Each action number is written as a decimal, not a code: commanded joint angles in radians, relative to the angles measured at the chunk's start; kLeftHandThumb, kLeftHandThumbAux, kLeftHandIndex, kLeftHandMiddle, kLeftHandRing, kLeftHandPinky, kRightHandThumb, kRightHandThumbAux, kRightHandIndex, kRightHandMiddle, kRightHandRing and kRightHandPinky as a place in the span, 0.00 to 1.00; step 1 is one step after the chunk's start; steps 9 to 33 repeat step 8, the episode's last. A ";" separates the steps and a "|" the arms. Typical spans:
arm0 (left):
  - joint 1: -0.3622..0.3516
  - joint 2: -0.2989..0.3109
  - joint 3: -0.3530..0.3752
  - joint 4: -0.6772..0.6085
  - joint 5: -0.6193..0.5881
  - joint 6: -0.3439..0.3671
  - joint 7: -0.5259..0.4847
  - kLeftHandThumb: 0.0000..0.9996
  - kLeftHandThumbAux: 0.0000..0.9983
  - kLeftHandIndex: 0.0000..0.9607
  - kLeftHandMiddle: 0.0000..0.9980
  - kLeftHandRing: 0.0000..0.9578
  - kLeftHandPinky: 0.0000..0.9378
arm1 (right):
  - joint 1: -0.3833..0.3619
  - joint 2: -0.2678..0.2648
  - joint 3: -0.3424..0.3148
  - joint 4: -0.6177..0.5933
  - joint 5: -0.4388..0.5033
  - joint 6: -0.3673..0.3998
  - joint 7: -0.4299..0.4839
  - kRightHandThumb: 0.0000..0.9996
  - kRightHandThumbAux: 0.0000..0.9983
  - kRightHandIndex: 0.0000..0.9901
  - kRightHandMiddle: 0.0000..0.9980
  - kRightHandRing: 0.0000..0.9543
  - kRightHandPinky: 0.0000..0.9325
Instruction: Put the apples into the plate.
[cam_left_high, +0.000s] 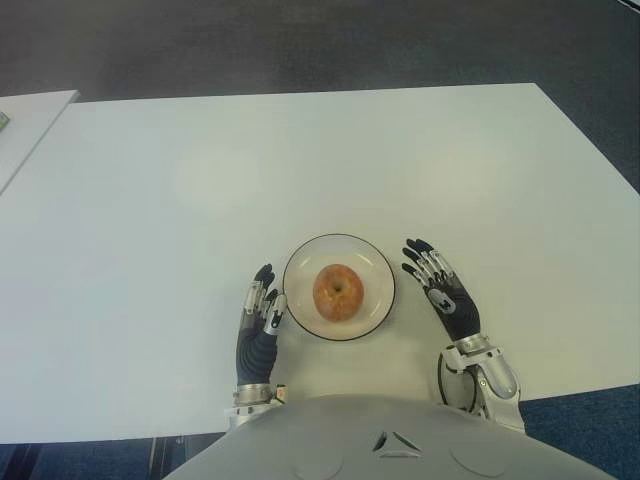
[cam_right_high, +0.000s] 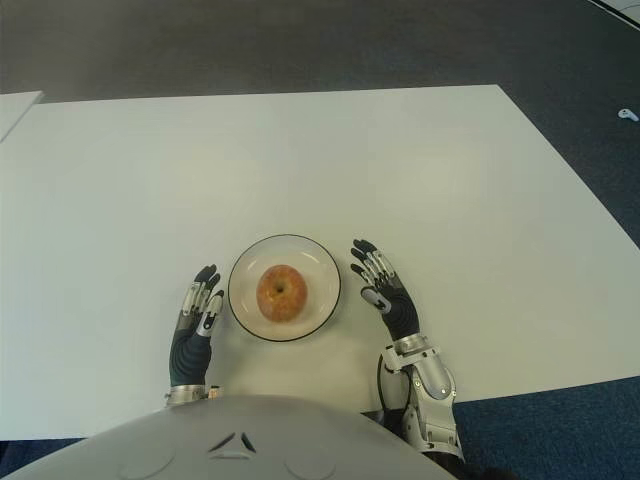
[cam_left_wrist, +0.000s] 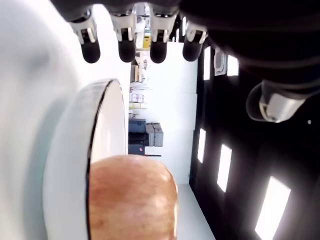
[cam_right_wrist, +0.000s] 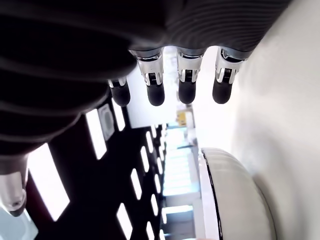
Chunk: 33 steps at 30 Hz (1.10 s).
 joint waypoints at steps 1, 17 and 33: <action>0.019 -0.022 0.011 0.056 0.050 -0.052 0.040 0.06 0.34 0.03 0.01 0.01 0.06 | 0.022 0.020 0.013 0.094 -0.013 -0.010 -0.005 0.22 0.52 0.00 0.00 0.00 0.00; 0.035 -0.026 0.029 0.105 0.074 -0.131 0.063 0.05 0.36 0.03 0.00 0.00 0.04 | 0.028 0.028 0.036 0.129 -0.028 -0.014 -0.008 0.24 0.52 0.00 0.00 0.00 0.00; 0.035 -0.026 0.029 0.105 0.074 -0.131 0.063 0.05 0.36 0.03 0.00 0.00 0.04 | 0.028 0.028 0.036 0.129 -0.028 -0.014 -0.008 0.24 0.52 0.00 0.00 0.00 0.00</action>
